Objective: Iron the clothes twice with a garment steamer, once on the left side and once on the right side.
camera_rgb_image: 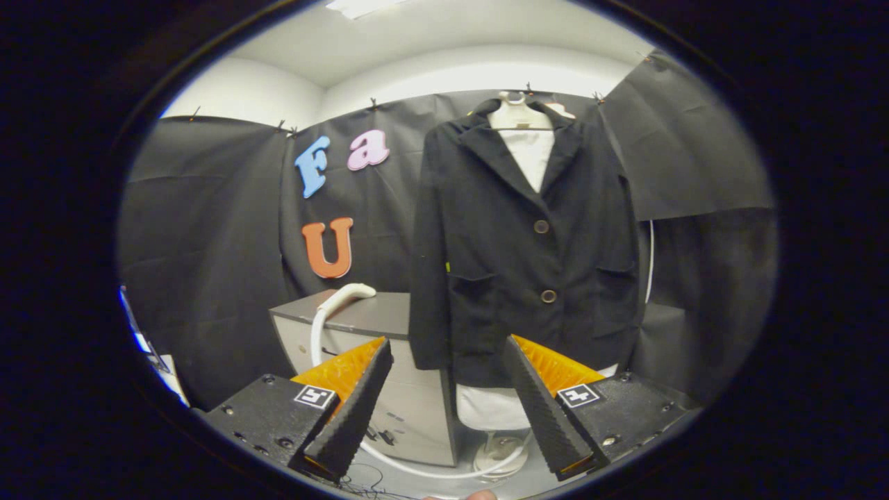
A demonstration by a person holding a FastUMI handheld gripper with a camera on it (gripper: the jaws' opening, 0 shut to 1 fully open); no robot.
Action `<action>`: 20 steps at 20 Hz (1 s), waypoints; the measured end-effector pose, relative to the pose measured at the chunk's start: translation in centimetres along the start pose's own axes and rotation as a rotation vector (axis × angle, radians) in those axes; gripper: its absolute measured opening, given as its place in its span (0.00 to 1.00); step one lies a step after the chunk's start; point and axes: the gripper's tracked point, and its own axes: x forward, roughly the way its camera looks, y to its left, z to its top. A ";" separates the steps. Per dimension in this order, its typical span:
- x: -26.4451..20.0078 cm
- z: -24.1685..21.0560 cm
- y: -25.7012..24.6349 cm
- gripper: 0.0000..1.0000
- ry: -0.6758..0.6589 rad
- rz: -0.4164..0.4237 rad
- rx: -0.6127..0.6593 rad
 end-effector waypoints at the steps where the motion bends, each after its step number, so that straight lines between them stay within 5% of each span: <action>1: 0.4 0.6 1.5 1.00 0.003 0.013 0.009; 12: 8.2 -0.2 14.5 1.00 0.257 0.167 -0.044; 20: 19.3 0.6 19.3 1.00 0.402 0.245 -0.090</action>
